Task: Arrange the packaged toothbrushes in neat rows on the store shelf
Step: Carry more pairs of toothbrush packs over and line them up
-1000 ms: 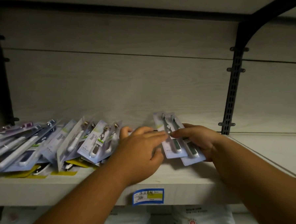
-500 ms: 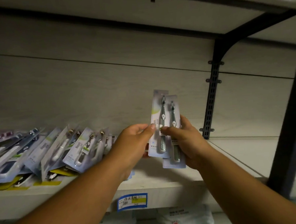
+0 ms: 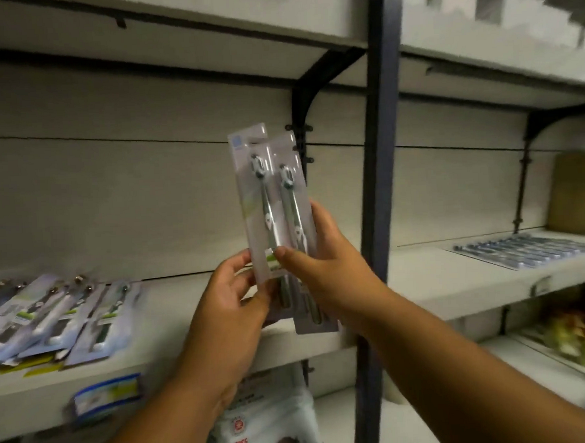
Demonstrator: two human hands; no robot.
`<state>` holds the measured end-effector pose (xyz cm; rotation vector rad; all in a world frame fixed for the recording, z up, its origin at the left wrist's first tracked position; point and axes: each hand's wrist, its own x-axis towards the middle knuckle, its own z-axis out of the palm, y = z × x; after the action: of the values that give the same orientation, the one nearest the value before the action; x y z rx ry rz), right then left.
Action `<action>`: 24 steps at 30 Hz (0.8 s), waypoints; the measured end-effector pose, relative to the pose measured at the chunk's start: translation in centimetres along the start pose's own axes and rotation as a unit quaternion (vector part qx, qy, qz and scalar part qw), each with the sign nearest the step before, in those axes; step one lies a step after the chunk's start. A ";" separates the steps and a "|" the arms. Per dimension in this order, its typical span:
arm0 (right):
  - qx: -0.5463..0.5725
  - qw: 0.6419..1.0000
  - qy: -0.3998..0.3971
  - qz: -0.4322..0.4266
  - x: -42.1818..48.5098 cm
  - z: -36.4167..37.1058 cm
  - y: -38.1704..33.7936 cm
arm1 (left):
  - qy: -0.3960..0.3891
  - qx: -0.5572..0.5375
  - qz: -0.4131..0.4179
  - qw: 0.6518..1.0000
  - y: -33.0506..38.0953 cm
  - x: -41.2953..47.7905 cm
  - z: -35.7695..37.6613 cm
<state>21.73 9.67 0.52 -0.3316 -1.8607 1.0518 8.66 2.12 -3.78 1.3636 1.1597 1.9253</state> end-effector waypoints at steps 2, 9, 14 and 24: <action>-0.009 1.000 0.019 0.002 -2.2 -3.5 -1.1 | -0.013 0.006 0.018 1.000 -0.2 -0.6 4.0; 0.006 0.996 0.080 0.041 -10.5 -17.9 -5.1 | -0.091 0.011 0.027 0.995 0.8 -3.5 19.8; -0.028 0.977 0.195 0.083 -15.1 -27.5 -5.1 | -0.106 0.007 -0.002 0.994 -0.3 -4.6 29.0; -0.063 0.952 0.273 0.123 -19.0 -39.2 -3.5 | -0.047 0.023 -0.035 0.998 -2.5 -2.2 35.9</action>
<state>64.88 16.64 -0.68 -0.8570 -1.4077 0.8863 42.57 14.26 -2.26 1.4019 1.1969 1.7772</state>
